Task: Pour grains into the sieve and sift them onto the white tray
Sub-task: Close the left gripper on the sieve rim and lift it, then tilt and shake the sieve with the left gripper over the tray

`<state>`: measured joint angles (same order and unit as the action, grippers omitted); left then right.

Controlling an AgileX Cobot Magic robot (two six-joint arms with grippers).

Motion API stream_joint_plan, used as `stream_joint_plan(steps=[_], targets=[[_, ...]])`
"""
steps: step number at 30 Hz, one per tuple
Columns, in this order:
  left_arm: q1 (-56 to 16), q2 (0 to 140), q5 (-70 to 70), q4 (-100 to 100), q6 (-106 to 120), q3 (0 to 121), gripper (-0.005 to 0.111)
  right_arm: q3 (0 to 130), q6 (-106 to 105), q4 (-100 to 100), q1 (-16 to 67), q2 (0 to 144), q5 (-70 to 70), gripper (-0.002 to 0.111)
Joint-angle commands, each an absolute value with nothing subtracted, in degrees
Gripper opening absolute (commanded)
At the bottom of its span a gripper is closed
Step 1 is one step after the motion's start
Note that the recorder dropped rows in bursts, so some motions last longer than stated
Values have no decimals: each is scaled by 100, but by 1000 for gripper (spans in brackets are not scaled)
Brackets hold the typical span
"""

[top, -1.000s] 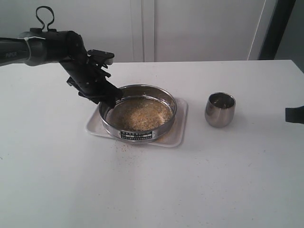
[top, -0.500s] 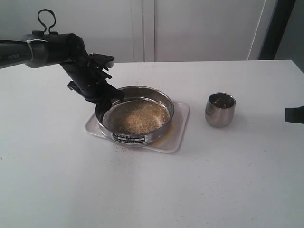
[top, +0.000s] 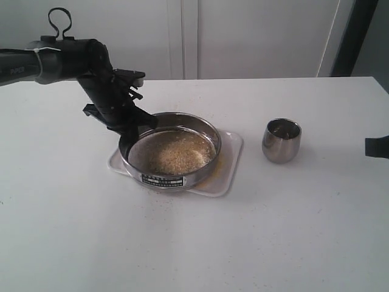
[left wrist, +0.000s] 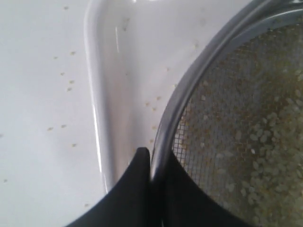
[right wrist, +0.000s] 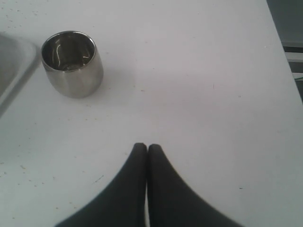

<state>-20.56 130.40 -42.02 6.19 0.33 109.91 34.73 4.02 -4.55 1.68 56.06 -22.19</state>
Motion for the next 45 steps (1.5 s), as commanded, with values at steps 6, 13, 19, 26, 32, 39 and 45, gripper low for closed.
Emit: stream_joint_plan(steps=[6, 13, 19, 26, 32, 39, 45], targets=[[-2004, 12728, -4554, 959, 38, 11209, 0, 3455, 431, -440, 113, 5557, -2167, 0], [-1573, 12641, -4859, 1596, 430, 11209, 0, 3455, 431, -440, 113, 5557, -2167, 0], [-1590, 12565, -4847, 1173, 430, 11209, 0, 3455, 431, -440, 113, 5557, -2167, 0], [-1785, 12625, -4764, 2330, 821, 11196, 0, 3455, 431, -440, 113, 5557, -2167, 0], [-1621, 12601, -5013, 1848, 874, 11207, 0, 3455, 431, -440, 113, 5557, -2167, 0], [-1380, 12573, -5214, 1500, 744, 11207, 0, 3455, 431, -440, 113, 5557, -2167, 0], [-1380, 12471, -5322, 1146, 730, 11207, 0, 3455, 431, -440, 113, 5557, -2167, 0]])
